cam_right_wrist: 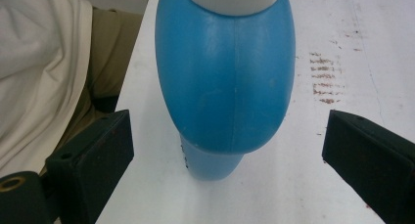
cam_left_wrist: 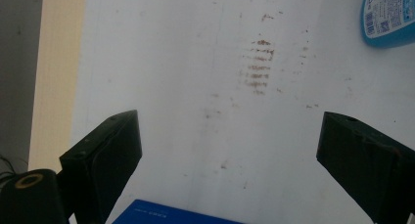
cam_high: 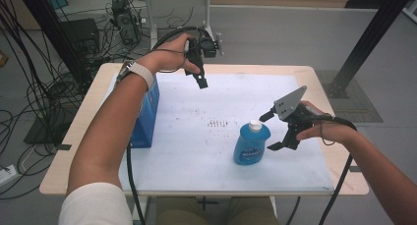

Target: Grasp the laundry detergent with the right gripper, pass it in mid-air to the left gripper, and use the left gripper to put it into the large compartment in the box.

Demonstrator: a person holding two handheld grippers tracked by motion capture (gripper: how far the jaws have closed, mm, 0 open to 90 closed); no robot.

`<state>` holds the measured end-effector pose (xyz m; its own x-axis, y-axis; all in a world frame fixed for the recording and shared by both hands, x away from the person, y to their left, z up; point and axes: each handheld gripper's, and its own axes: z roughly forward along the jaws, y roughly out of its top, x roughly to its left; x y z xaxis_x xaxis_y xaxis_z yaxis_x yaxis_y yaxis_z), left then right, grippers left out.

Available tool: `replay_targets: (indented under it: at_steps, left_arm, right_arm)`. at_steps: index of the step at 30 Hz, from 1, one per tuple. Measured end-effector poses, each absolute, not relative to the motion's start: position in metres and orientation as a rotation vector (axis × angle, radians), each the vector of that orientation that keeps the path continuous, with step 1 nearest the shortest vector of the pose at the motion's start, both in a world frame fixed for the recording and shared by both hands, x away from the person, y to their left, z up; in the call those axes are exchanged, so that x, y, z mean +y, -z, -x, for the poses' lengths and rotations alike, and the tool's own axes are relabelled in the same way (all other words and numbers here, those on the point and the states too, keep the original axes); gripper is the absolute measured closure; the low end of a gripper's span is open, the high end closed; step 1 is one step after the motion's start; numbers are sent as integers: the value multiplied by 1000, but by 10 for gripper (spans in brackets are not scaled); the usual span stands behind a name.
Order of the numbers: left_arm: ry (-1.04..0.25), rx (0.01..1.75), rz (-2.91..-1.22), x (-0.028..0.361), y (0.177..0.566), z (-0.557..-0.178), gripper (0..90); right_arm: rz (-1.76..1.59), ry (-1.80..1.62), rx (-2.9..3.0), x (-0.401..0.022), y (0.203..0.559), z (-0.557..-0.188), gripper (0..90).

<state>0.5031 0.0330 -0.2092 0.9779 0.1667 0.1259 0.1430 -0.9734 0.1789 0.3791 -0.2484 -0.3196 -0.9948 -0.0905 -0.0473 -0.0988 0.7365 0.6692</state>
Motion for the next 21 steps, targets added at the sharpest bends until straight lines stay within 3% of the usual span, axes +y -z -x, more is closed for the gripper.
replay_targets:
  at_steps: [21]
  left_arm:
    - [-212, 234, -2954, 33, 209, -503, 99]
  right_arm:
    - [136, -1162, 2900, -249, 325, -379, 38]
